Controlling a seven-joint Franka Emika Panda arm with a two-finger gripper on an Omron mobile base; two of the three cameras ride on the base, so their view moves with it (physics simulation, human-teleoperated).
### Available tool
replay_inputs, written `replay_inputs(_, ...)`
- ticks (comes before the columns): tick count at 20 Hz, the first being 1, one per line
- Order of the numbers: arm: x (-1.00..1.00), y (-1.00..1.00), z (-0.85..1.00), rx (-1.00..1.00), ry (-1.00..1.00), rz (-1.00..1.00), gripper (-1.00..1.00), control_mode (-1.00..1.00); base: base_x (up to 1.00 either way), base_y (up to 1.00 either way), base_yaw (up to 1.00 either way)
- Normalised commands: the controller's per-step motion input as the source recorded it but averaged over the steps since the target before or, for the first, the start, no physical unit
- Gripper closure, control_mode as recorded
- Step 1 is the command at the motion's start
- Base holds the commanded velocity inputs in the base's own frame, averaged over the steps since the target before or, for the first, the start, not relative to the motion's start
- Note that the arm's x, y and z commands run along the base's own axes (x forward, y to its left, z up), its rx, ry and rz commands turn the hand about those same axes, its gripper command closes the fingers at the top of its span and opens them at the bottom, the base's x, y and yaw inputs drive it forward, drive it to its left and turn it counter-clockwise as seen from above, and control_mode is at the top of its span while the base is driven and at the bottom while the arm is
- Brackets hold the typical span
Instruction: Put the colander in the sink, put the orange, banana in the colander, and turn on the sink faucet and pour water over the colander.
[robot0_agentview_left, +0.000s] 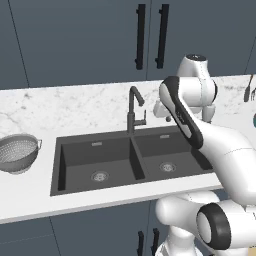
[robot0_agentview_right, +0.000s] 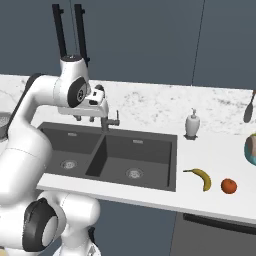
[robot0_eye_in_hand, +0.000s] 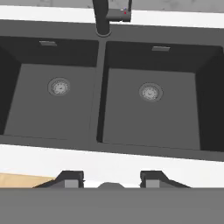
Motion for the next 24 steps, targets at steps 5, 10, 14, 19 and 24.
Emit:
replay_inputs(5,-0.24,0.00,-0.01,0.00,0.00,0.00,-1.00,-1.00,0.00,0.00,0.00)
replay_inputs(10,-0.55,0.31,-0.15,0.00,0.00,0.00,-1.00,-1.00,0.00,0.00,0.00)
replay_inputs(14,-0.51,0.62,-0.24,0.05,0.00,-0.03,-1.00,-1.00,0.00,0.00,0.00)
replay_inputs(19,-0.34,0.67,-0.17,0.16,0.00,-0.04,-1.00,-1.00,0.00,0.00,0.00)
replay_inputs(24,-0.05,0.67,-0.06,0.26,0.00,-0.03,-1.00,-1.00,0.00,0.00,0.00)
